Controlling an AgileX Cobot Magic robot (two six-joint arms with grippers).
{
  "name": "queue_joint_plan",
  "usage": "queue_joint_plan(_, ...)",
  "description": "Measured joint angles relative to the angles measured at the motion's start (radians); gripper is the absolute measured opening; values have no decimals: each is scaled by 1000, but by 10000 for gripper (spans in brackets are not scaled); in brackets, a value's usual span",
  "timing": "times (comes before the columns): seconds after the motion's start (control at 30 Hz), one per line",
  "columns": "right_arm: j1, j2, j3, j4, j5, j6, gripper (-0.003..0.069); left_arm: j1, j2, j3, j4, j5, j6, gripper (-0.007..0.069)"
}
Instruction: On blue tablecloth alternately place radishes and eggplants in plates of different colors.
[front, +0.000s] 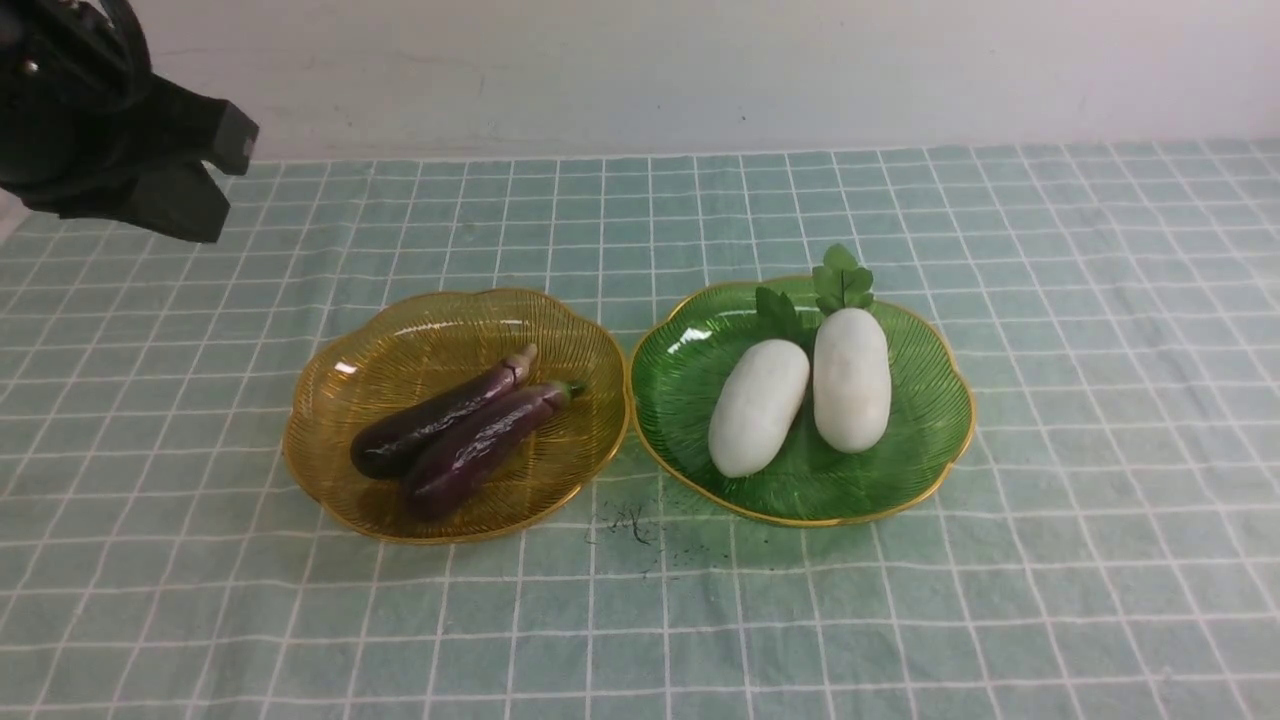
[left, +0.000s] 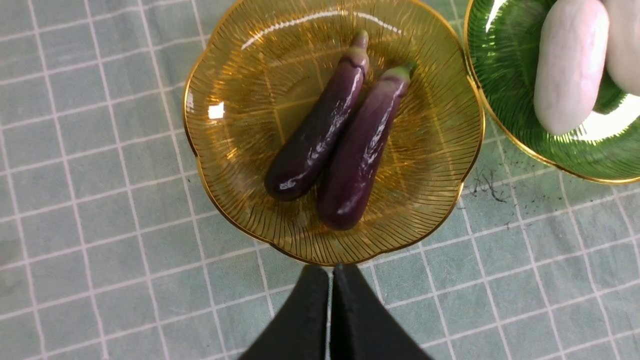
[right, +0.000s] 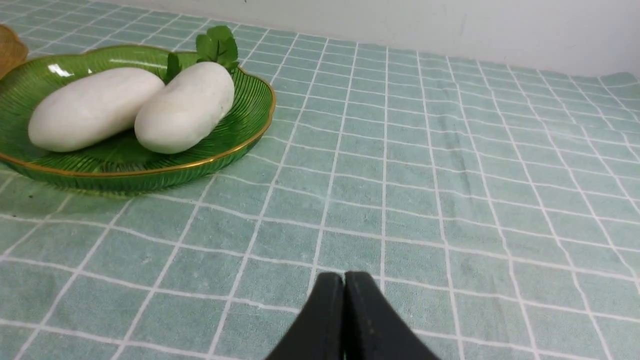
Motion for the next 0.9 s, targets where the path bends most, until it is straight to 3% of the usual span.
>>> queue_joint_plan(0.3, -1, -1, 0, 0, 1, 0, -15, 0, -225, 42, -1, 2, 0, -8)
queue_joint_plan(0.57, -1, -1, 0, 0, 2, 0, -15, 0, -534, 339, -1, -30, -16, -8)
queue_joint_plan(0.8, -1, -1, 0, 0, 2, 0, -15, 0, -920, 745, -31, -400, -16, -8)
queue_joint_plan(0.9, -1, -1, 0, 0, 2, 0, -15, 0, -1065, 938, -81, -683, -16, -8)
